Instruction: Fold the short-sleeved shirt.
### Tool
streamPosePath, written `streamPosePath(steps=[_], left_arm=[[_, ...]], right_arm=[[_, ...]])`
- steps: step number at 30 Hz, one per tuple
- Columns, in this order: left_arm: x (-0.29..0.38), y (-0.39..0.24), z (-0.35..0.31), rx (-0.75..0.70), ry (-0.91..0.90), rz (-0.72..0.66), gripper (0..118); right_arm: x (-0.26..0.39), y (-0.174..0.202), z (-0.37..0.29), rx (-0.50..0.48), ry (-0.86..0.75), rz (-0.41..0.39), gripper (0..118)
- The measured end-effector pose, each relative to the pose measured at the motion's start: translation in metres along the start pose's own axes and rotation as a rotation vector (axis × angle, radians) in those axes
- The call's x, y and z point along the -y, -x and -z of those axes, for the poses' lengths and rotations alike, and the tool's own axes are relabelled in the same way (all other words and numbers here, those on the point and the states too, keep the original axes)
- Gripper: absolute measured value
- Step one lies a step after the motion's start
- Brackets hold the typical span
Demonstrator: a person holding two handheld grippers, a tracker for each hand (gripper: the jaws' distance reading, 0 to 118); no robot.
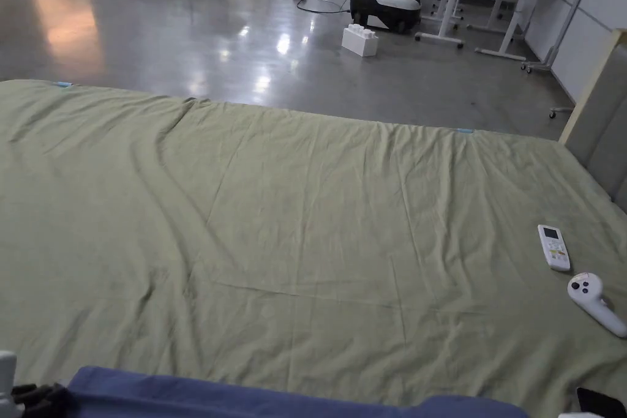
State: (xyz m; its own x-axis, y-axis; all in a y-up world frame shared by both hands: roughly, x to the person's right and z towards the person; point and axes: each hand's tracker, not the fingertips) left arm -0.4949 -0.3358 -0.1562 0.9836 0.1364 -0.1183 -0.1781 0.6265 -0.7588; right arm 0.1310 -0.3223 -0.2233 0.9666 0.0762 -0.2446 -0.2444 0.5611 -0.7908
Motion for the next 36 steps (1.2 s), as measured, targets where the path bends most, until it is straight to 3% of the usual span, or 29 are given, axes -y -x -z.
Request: streamPosePath(steps=[4,11,13,15,16,17,18,22,27,30,33,34,36], left_arm=[[0.023,-0.019,0.011,-0.034,0.13,0.033,5],[0.028,-0.038,0.021,-0.076,0.167,0.048,6],[0.026,-0.042,0.019,-0.081,0.17,0.056,8],[0.019,-0.043,0.014,-0.075,0.164,0.054,19],[0.015,-0.046,0.01,-0.073,0.157,0.051,31],[0.01,-0.05,0.004,-0.071,0.132,0.05,50],[0.003,-0.05,-0.001,-0.066,0.075,0.055,60],[-0.026,-0.068,-0.016,-0.043,-0.112,0.062,62],[-0.066,-0.114,-0.044,-0.069,-0.392,0.065,62],[-0.081,-0.124,-0.044,-0.136,-0.553,0.049,61],[-0.089,-0.14,-0.056,-0.15,-0.681,0.053,57],[-0.09,-0.146,-0.06,-0.16,-0.705,0.057,51],[-0.092,-0.156,-0.063,-0.204,-0.751,0.106,32]], right_arm=[[0.022,0.002,0.03,0.007,0.076,-0.003,2],[0.029,0.01,0.049,0.034,0.085,-0.007,3],[0.028,0.012,0.046,0.044,0.079,-0.021,8],[0.021,0.017,0.032,0.09,0.08,-0.043,39],[0.017,0.019,0.025,0.129,0.073,-0.053,62],[0.011,0.023,0.016,0.175,0.053,-0.07,84],[0.005,0.026,0.006,0.204,0.012,-0.082,89],[-0.027,0.04,-0.028,0.246,-0.204,-0.052,88],[-0.064,0.068,-0.058,0.193,-0.593,0.048,88],[-0.081,0.091,-0.071,0.178,-0.777,0.067,83],[-0.097,0.115,-0.08,0.242,-0.941,0.001,58],[-0.099,0.118,-0.076,0.21,-0.898,0.054,49],[-0.108,0.125,-0.074,0.22,-0.937,0.053,25]])
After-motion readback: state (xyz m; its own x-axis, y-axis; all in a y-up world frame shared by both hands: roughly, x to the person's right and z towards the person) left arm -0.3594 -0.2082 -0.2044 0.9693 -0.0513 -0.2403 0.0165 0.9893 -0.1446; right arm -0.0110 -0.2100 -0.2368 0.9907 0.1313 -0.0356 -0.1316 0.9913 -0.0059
